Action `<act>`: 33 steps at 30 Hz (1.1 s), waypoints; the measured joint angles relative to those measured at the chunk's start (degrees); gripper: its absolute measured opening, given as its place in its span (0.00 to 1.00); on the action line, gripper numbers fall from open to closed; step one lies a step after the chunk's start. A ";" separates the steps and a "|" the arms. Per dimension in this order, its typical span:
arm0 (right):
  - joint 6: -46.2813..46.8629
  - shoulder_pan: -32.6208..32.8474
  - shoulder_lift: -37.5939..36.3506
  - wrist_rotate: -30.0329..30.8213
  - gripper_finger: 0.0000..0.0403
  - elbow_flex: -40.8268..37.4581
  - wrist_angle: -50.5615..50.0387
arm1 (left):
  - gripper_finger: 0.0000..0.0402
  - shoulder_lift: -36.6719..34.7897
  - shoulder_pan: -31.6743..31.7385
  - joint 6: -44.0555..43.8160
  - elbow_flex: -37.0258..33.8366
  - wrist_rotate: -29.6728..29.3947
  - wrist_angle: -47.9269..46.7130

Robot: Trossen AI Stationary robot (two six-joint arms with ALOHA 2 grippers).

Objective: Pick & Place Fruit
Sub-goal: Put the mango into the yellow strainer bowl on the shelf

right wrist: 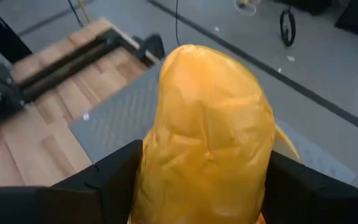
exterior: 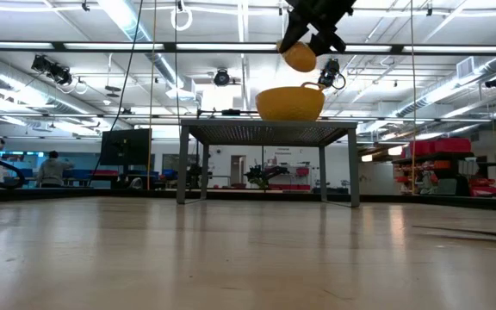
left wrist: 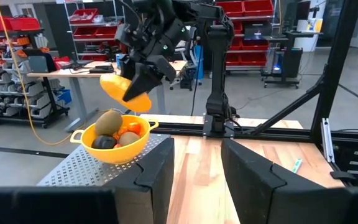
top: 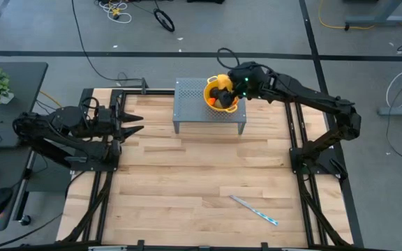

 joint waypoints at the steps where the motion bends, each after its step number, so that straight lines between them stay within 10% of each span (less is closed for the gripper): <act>1: -0.22 -0.19 0.00 0.00 0.68 0.00 1.03 | 0.35 0.00 0.00 -0.02 0.00 0.00 0.00; 33: -1.43 -2.50 6.97 -1.46 0.68 0.02 4.88 | 0.35 0.00 0.00 -0.20 0.00 -0.02 0.04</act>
